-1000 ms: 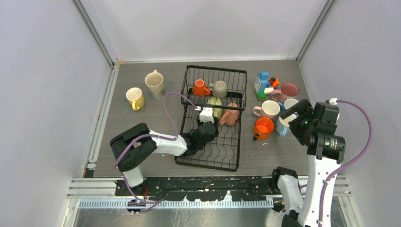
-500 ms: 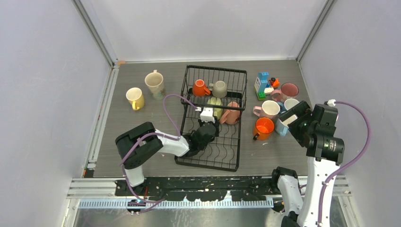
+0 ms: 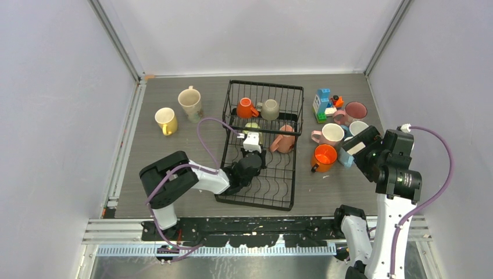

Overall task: Unload the cups from the dish rack
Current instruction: Move the cup to the dish rack.

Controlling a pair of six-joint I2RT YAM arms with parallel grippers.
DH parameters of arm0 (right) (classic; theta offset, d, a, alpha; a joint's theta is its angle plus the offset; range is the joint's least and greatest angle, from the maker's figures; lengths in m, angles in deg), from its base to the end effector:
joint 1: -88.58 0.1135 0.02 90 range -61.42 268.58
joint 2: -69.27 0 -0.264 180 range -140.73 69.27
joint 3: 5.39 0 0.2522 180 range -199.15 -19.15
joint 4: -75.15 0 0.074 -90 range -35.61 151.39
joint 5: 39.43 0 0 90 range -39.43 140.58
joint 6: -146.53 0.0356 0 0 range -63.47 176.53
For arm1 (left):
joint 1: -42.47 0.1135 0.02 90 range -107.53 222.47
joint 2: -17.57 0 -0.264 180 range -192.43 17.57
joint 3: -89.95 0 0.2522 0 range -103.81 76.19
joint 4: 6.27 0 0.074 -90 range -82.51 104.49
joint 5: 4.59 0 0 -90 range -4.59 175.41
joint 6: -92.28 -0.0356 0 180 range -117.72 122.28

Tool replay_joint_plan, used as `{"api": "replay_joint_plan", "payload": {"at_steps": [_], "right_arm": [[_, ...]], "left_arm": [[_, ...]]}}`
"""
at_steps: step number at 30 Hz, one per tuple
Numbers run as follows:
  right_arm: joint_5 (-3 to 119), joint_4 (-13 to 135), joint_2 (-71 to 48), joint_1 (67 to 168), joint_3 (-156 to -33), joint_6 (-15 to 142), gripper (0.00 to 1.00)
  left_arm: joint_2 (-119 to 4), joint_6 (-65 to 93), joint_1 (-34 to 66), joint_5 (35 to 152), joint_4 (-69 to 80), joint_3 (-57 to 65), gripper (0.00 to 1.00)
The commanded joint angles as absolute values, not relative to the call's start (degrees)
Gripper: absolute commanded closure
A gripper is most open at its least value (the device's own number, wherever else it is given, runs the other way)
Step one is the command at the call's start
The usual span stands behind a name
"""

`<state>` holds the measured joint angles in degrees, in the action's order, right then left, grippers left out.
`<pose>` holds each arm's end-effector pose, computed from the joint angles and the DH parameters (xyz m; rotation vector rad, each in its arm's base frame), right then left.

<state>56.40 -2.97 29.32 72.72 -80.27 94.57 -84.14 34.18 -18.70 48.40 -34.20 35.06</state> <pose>0.1012 -0.0250 0.3525 1.0146 2.1093 0.3118 0.1842 -0.2902 0.1549 0.0384 1.8641 -0.5232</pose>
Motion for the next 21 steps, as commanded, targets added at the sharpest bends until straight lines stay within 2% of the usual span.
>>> {"api": "replay_joint_plan", "payload": {"at_steps": [1,21], "right_arm": [[57.3,-1.4,30.1,73.0,-80.2,94.0,0.00],[57.9,1.0,30.9,73.0,-77.0,94.8,0.00]], "left_arm": [[-81.4,32.8,-19.4,46.1,-35.9,36.8,0.91],[-73.4,34.3,-22.9,47.6,-31.2,42.5,0.95]]}}
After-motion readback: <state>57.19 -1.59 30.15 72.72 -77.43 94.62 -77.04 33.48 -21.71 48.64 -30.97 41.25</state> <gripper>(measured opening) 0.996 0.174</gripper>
